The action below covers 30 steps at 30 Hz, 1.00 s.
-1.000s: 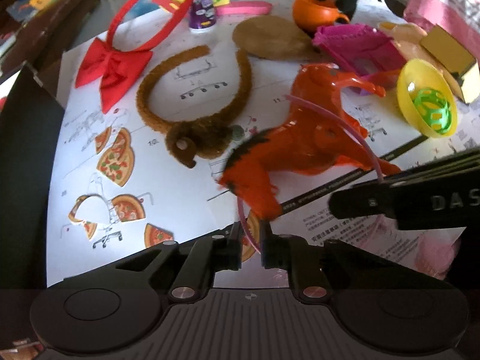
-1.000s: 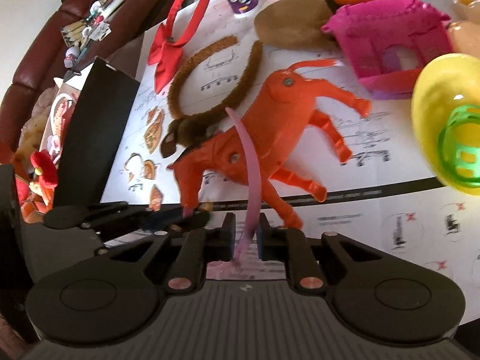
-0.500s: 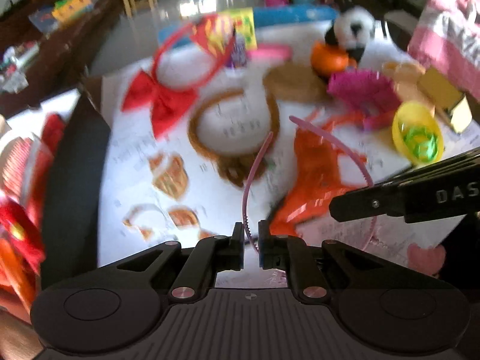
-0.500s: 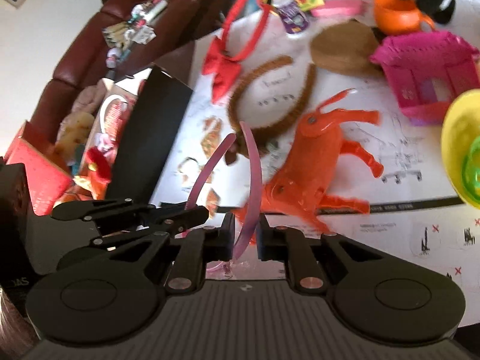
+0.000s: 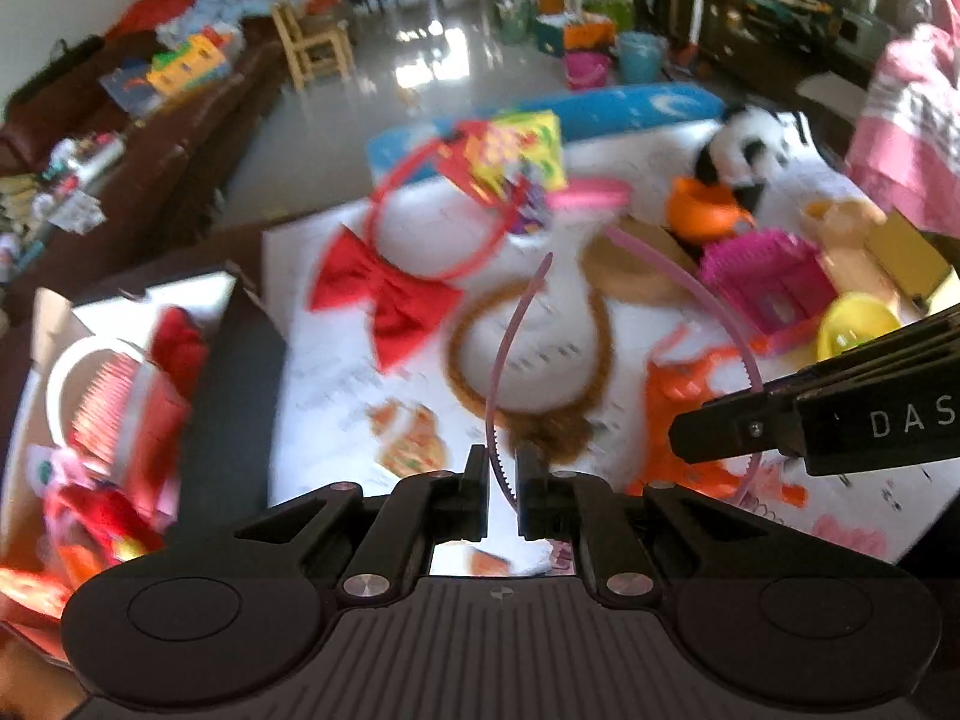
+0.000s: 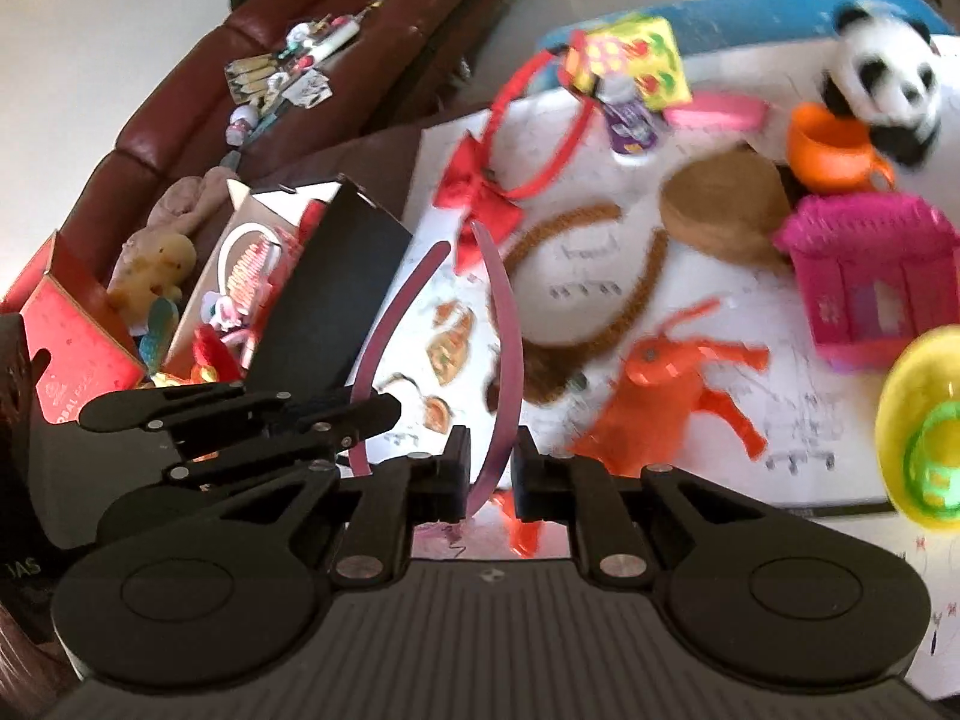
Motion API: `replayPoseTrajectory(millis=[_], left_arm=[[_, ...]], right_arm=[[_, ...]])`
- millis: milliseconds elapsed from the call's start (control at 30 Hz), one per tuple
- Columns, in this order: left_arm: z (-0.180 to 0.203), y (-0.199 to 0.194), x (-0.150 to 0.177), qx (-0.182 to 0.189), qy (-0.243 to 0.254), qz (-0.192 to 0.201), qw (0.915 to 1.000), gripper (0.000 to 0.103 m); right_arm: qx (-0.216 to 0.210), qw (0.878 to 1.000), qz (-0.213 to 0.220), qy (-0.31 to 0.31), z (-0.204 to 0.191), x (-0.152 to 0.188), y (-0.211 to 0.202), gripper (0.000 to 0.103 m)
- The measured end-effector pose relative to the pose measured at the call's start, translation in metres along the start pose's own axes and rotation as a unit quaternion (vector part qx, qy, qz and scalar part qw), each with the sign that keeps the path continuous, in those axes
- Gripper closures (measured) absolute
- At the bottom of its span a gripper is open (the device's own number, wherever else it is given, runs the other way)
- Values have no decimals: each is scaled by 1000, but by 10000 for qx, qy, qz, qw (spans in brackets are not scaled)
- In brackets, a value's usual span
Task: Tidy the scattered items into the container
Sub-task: 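Carry the pink headband with the right gripper into the white box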
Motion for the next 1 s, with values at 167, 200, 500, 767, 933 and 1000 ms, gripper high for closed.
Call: replayPoseTrajectory(millis=[167, 200, 500, 767, 933, 1000], left_arm=[[-52, -22, -19, -508, -119, 334, 9981, 99], [-64, -26, -22, -615, -177, 369, 9973, 99], [-185, -64, -30, -1794, -920, 574, 9778, 99], [-236, -57, 6, -2097, -1418, 201, 9672, 99], [-234, -57, 14, -1898, -1536, 340, 9691, 95], [-238, -62, 13, -1900, -1635, 416, 9672, 87]], right_arm=[[-332, 9993, 54, -177, -42, -29, 14, 89], [-419, 9988, 62, -245, -54, -34, 19, 89], [-1004, 9894, -12, -1051, -168, -67, 88, 91], [-1367, 9797, -110, -1464, -229, -76, 142, 96], [-1313, 9768, -231, -1675, -251, -81, 163, 99], [-1342, 9747, -261, -1770, -262, -83, 170, 99]])
Point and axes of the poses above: each gripper's, at about its wrist camera, not at the fingertips, and y roughly the way its jaws point, z to its right, x to its underside, the point moved 1 cm from there along y, roughly the way its jaws point, and after that the axes turned 14 degrees about z, right-handed, at the moved point
